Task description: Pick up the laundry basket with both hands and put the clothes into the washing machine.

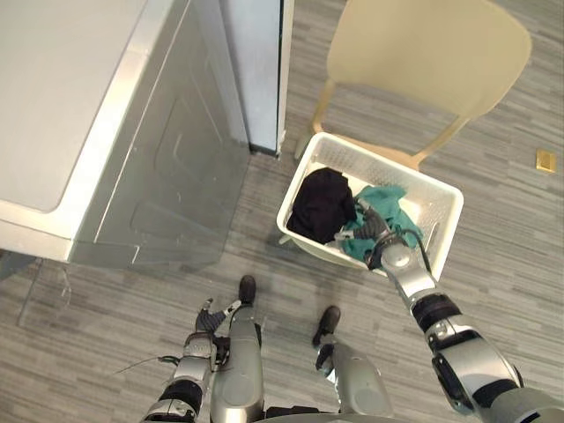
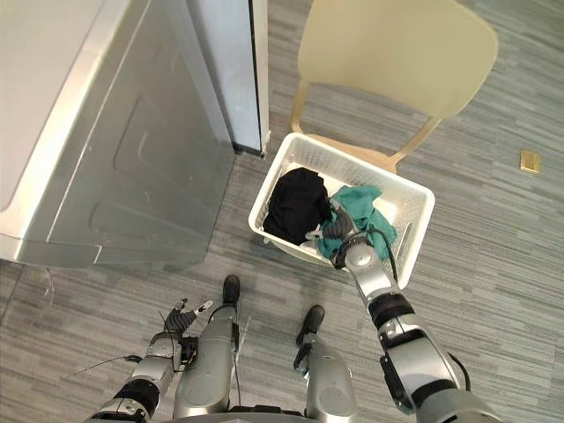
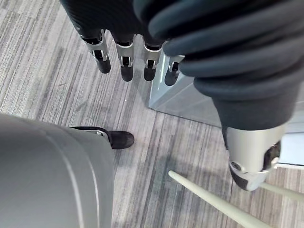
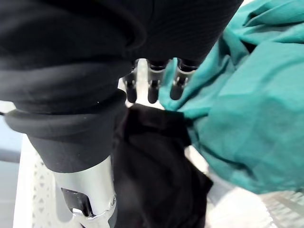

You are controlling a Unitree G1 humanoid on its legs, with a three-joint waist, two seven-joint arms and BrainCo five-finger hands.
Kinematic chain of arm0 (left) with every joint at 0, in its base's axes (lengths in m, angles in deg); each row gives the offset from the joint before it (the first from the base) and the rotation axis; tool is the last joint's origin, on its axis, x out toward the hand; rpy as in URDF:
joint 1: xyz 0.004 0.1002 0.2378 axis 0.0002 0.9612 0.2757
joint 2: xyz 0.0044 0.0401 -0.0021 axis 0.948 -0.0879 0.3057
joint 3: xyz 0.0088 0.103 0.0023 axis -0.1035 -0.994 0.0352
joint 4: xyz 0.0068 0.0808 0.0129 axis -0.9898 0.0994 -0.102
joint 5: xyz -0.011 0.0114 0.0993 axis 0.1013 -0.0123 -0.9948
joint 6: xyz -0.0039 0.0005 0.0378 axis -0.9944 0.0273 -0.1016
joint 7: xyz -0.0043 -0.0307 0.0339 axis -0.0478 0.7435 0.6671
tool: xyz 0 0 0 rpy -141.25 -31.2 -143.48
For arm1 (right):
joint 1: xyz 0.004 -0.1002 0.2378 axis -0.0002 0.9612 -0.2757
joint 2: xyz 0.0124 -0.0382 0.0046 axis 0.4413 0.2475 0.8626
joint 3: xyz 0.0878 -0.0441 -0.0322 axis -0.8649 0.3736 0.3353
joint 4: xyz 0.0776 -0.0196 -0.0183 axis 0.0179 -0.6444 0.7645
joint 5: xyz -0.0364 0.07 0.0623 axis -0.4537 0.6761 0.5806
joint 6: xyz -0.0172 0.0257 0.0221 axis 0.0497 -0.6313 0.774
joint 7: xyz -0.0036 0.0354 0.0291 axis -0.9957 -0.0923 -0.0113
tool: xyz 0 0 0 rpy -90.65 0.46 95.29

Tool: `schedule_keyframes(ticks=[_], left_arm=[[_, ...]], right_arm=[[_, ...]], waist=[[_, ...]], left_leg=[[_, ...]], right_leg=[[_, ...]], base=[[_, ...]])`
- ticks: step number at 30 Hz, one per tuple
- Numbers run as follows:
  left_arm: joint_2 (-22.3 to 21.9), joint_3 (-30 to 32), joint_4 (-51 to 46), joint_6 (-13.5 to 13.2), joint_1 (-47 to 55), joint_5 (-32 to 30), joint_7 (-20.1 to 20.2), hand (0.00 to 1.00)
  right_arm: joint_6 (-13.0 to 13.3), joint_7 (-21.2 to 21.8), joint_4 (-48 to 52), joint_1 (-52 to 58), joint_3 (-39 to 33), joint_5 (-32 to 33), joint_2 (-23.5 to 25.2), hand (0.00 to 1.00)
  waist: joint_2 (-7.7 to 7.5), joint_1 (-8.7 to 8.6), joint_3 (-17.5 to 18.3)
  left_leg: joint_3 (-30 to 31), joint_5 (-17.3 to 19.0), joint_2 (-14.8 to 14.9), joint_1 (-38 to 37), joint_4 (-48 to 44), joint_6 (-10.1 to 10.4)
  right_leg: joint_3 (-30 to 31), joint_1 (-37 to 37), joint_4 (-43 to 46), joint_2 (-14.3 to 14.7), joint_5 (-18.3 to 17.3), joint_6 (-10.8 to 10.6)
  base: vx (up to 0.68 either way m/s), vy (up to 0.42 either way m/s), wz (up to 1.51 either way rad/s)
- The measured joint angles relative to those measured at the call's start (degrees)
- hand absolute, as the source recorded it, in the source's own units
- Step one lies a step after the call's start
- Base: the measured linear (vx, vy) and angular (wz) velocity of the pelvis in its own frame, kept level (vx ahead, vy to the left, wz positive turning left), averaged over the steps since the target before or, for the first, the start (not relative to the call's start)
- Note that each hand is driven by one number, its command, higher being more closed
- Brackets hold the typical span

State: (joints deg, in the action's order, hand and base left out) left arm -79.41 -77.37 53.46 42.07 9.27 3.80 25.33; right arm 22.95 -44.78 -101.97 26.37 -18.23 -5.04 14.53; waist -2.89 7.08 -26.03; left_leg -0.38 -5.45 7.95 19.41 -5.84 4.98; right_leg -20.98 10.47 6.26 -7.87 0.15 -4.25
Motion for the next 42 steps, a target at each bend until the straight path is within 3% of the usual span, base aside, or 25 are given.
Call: schedule_keyframes(ticks=[9, 11, 16, 21, 22, 25, 31, 38, 42], left_arm=[[-1.24, 0.45, 0.04, -1.36, -2.5, 4.96, -2.46, 0.0], [-2.91, 2.15, -0.12, -1.38, -3.78, 6.53, -2.71, 0.0], [-4.5, 2.22, -2.42, -1.27, -5.93, 6.99, -3.81, 0.0], [-7.08, 2.06, -5.07, -1.34, -8.09, 7.58, -4.86, 0.0], [-7.72, 1.93, -5.67, -1.34, -8.24, 7.82, -4.91, 0.0], [-8.75, 1.53, -6.72, -1.28, -8.34, 8.71, -5.03, 0.0], [-9.21, 1.48, -6.65, -0.91, -8.57, 8.74, -5.15, 0.0], [-8.84, 1.74, -5.87, -0.07, -7.48, 8.68, -5.18, 0.0], [-7.92, 2.11, -3.68, 0.3, -6.34, 8.62, -5.08, 0.0]], right_arm=[[-1.06, -4.86, -13.52, -12.91, -8.23, -1.65, -2.3, 0.0], [-1.43, -6.14, -14.5, -13.45, -10.86, -1.32, -2.98, 0.0], [-1.85, -11.16, -11.74, -13.53, -12.44, 0.76, -3.58, 0.0], [-0.4, -12.83, -6.93, -13.21, -13.34, 0.83, -4.08, 0.0], [-0.08, -13.41, -6.11, -13.03, -13.54, 1.88, -3.59, 1.0], [1.92, -14.94, -5.2, -11.99, -13.55, 4.78, -2.24, 1.0], [1.98, -15.12, -5.35, -9.36, -14.17, 5.27, -0.8, 1.0], [-0.76, -13.11, -6.66, -1.88, -17.1, 6.31, 4.23, 1.0], [-2.16, -11.97, -6.66, 3.52, -22.52, 8.17, 6.09, 1.0]], waist=[[0.66, 1.93, -1.05], [0.79, 3.3, -1.16], [1.11, 2.7, -2.14], [1.15, 1.95, -2.19], [1.14, 1.74, -2.19], [1.05, 1.48, -2.14], [0.99, 1.48, -2.1], [0.63, 1.38, -1.89], [-0.16, 1.26, -1.27]], left_leg=[[5.11, -2.04, -1.01, 8.77, -0.16, -0.03], [5.92, -2.34, -1.39, 11.51, -0.21, 0.09], [9.4, -2.71, -3.4, 15.5, -0.9, 0.18], [12.94, -3.18, -4.86, 20.71, -2.3, 0.95], [13.67, -3.19, -5.19, 21.2, -2.62, 0.99], [14.73, -3.16, -6.04, 21.75, -3.49, 1.05], [15.31, -2.86, -6.2, 21.65, -5.13, 1.43], [13.27, -2.82, -6.13, 16.71, -4.8, 1.37], [9.83, -2.37, -5.9, 12.26, -4.38, 0.64]], right_leg=[[-4.76, 6.76, 2.63, -0.49, -0.96, 0.01], [-6.05, 10.18, 6.22, -1.92, -2.53, 0.15], [-10.33, 14.23, 14.51, -5.56, -7.43, 0.19], [-14.25, 18.35, 21.03, -8.14, -11.59, 0.46], [-15.13, 18.58, 22.57, -8.79, -12.38, 0.75], [-16.52, 18.74, 25.54, -10.28, -14.2, 0.91], [-16.94, 17.79, 26.52, -10.32, -15.17, 0.86], [-16.31, 13.44, 26.67, -10.92, -15.4, 0.89], [-14.35, 10.4, 26.29, -11.57, -15.37, 0.83]], base=[[0.02, -0.009, 0.26], [0.03, 0.013, 0.33], [0.03, -0.022, 0.5], [-0.03, -0.056, 0.43], [-0.02, -0.075, 0.45], [-0.01, -0.057, 0.3], [-0.01, -0.022, 0.05], [-0.01, -0.018, -0.03], [-0.04, -0.004, -0.19]])
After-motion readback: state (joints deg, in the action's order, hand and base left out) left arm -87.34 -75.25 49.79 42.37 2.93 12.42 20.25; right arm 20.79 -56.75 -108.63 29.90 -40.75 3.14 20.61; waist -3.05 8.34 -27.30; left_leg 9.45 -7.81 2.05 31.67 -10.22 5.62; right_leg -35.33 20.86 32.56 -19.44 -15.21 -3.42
